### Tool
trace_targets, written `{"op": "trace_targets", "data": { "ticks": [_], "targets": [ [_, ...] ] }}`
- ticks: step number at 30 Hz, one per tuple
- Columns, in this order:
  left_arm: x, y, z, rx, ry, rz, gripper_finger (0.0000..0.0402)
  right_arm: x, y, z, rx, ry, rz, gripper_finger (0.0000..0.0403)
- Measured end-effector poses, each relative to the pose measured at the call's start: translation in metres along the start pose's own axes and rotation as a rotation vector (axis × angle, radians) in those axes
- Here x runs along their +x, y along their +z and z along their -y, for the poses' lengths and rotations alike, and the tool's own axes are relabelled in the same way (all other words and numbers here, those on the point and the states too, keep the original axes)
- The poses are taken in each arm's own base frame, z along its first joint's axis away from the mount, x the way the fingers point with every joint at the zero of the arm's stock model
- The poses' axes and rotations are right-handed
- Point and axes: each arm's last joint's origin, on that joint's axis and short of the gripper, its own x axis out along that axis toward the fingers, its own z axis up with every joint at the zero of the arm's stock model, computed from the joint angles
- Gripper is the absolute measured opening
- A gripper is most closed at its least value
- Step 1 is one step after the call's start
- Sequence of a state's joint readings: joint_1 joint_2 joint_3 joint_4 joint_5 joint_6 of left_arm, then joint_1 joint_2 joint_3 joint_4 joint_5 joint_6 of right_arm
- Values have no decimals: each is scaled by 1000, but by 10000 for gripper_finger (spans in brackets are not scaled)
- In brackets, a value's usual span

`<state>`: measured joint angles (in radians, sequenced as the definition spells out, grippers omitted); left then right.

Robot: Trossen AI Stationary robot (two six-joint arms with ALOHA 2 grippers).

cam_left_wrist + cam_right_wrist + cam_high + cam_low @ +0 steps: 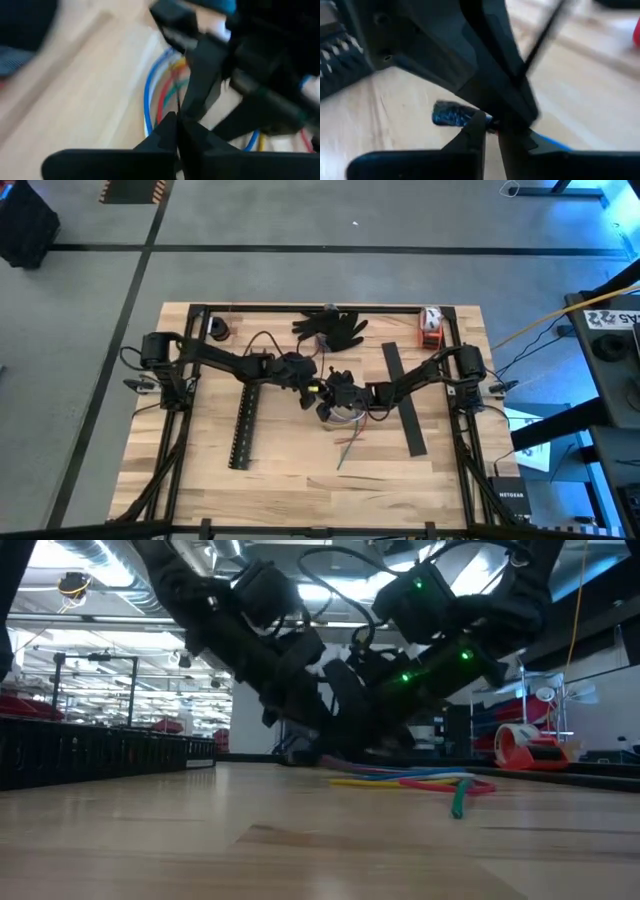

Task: Ziptie cables
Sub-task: Wrap the cable wires together using the black zip tie, then put the black zip tied cables wires into the black cable duct

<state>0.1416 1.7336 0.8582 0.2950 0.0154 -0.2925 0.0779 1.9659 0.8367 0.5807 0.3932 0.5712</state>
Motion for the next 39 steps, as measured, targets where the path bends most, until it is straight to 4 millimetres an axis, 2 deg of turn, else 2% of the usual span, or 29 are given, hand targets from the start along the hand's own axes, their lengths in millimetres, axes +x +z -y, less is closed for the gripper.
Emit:
{"op": "trace_targets", "data": {
  "ticks": [2, 5, 8, 11, 15, 18, 22, 25, 29, 34, 39],
  "targets": [
    [-10, 15, 1, -27, -15, 59, 1, 2, 1, -1, 8, -11, 27, 27],
    [-22, 25, -4, -60, -19, 71, 1, 10, -12, 3, -2, -22, -7, 8],
    [-33, 28, -7, -65, -6, 42, 0, 12, -20, 4, -3, -16, -45, 14],
    [-39, 39, -7, -56, -24, 99, 1, 9, -15, 2, -20, -10, -33, 20],
    [-41, 41, -8, -15, -14, 93, 13, 5, -16, 4, -88, -12, -70, 24],
    [-45, 42, -11, 15, -7, 77, 41, -2, -9, 2, -147, -9, -92, 45],
    [-55, 40, -15, 14, 26, -41, 93, -17, 6, 0, -202, -28, -106, 96],
    [-74, 48, -11, 5, 30, -74, 131, -38, 28, -4, -264, -16, -96, 138],
    [-93, 39, -3, -24, 38, -182, 166, -72, 57, -5, -380, 0, -86, 180],
    [-106, 25, 7, -117, 57, -316, 179, -103, 78, 6, -508, 39, -149, 200],
    [-94, 8, 20, -80, 32, -293, 172, -102, 82, 24, -534, 93, -246, 202]
  ]
}}
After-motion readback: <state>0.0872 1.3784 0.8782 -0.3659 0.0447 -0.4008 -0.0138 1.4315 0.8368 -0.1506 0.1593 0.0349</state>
